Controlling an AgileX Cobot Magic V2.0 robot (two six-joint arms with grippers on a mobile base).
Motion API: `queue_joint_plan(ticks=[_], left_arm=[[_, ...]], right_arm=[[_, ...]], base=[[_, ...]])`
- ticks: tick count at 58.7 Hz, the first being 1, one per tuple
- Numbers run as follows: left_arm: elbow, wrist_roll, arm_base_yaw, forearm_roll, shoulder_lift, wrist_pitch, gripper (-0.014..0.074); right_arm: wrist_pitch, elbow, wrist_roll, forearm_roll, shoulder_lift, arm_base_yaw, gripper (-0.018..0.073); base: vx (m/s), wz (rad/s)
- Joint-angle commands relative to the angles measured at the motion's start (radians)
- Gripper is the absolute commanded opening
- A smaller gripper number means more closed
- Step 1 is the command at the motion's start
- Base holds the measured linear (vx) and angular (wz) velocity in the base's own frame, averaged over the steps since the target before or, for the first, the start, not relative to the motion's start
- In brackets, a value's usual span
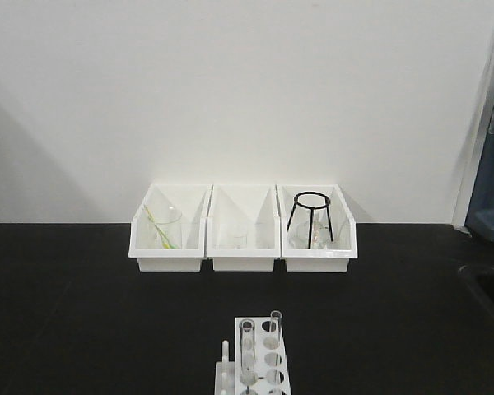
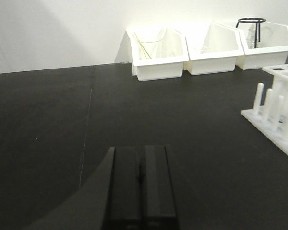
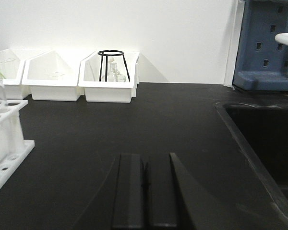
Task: Flip and reinsert test tube from rack
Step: 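Drive the base toward the white test-tube rack on the bench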
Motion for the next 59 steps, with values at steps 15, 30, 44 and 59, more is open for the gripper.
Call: queue_joint_plan(ticks=[15, 30, 44, 59], left_arm=[[-0.004, -0.009, 0.0, -0.005, -0.008, -0.077, -0.0006], [-0.004, -0.009, 0.0, -0.005, -0.008, -0.077, -0.0006], [-0.004, -0.009, 0.0, -0.005, -0.008, -0.077, -0.0006], [-0.004, -0.009, 0.0, -0.005, -0.008, -0.077, -0.0006]], right_arm=[[-0.082, 0.002, -0.005, -0.012, -0.014, -0.004, -0.0011], [-0.082, 0.002, -0.005, -0.012, -0.014, -0.004, -0.0011], [-0.098, 0.002, -0.005, -0.012, -0.014, -0.004, -0.0011], [-0.344, -0.096, 0.029, 0.047, -0.01, -0.004, -0.0011]], base=[[0.19, -0.03], [0.07, -0.01], [0.01, 0.0], [0.0, 0.0]])
